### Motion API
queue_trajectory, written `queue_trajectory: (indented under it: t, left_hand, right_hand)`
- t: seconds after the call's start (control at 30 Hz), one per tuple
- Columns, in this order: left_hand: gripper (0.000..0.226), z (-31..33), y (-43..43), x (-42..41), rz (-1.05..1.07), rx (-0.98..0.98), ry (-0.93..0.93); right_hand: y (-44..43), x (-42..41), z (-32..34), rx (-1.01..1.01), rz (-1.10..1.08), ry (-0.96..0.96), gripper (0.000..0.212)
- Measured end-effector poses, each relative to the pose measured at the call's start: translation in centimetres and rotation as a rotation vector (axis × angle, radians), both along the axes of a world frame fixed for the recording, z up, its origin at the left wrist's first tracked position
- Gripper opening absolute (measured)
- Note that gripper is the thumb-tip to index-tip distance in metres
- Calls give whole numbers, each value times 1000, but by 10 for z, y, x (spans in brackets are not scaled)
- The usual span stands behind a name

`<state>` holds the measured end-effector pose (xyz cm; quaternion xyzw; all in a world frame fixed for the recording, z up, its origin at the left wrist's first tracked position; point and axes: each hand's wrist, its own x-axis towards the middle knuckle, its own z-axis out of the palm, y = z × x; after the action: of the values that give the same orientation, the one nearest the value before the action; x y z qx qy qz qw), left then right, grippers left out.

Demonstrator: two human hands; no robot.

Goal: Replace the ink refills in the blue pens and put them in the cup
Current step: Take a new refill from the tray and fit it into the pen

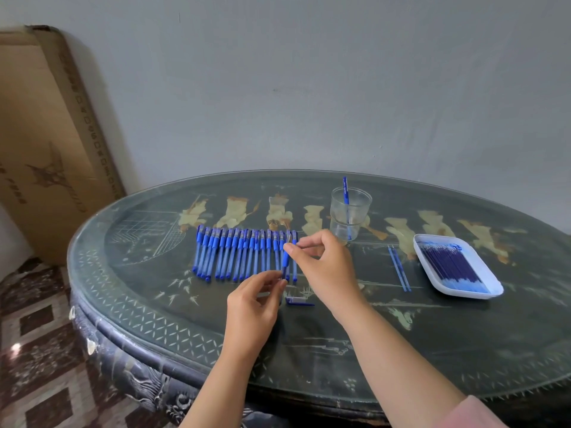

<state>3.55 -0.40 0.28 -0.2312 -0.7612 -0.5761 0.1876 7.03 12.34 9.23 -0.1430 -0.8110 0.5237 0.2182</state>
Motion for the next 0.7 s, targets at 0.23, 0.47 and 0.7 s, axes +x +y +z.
queue_trajectory:
  t: [0.23, 0.47, 0.7]
  left_hand:
    - [18, 0, 1, -1, 7, 11, -7]
    - [22, 2, 0, 1, -4, 5, -4]
    - [21, 2, 0, 1, -6, 2, -11]
  right_hand:
    - [-1, 0, 1, 24, 39, 9, 13]
    - [-2, -1, -1, 14, 86, 5, 23]
    - [-3, -1, -2, -23, 116, -20, 35]
